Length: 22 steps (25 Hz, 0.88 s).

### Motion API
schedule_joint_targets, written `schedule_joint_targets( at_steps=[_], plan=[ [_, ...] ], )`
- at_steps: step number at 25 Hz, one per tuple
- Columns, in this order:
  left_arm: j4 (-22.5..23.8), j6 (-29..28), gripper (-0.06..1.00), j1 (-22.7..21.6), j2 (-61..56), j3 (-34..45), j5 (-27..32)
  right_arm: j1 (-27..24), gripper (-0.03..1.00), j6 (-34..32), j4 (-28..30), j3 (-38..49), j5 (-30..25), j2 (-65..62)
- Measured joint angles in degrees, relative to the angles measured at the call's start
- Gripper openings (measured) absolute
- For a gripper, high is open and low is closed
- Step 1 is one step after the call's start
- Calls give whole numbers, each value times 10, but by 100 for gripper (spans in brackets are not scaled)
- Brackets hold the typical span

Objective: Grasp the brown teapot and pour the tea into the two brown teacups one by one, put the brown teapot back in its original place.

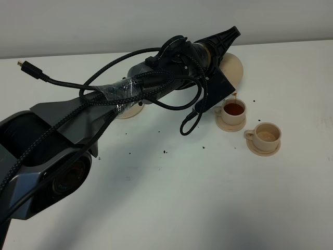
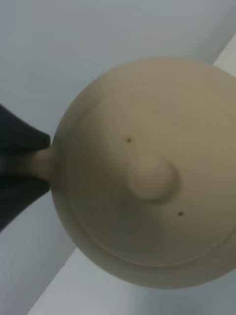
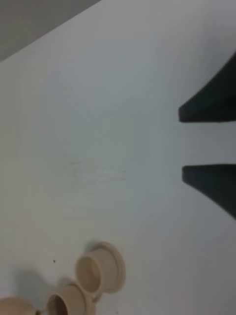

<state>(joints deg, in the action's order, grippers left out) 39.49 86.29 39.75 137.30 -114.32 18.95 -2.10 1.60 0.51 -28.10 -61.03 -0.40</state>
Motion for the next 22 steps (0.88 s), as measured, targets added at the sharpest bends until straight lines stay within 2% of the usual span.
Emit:
schedule_joint_targets(
  at_steps=[12, 17, 22],
  plan=[
    [-3, 0, 15, 0, 0, 0, 1, 0, 24, 0, 0, 0, 0, 0],
    [-27, -3, 15, 0, 0, 0, 35, 0, 24, 0, 0, 0, 0, 0],
    [-30, -39, 15, 0, -2, 0, 46, 0, 24, 0, 0, 0, 0, 0]
  ],
)
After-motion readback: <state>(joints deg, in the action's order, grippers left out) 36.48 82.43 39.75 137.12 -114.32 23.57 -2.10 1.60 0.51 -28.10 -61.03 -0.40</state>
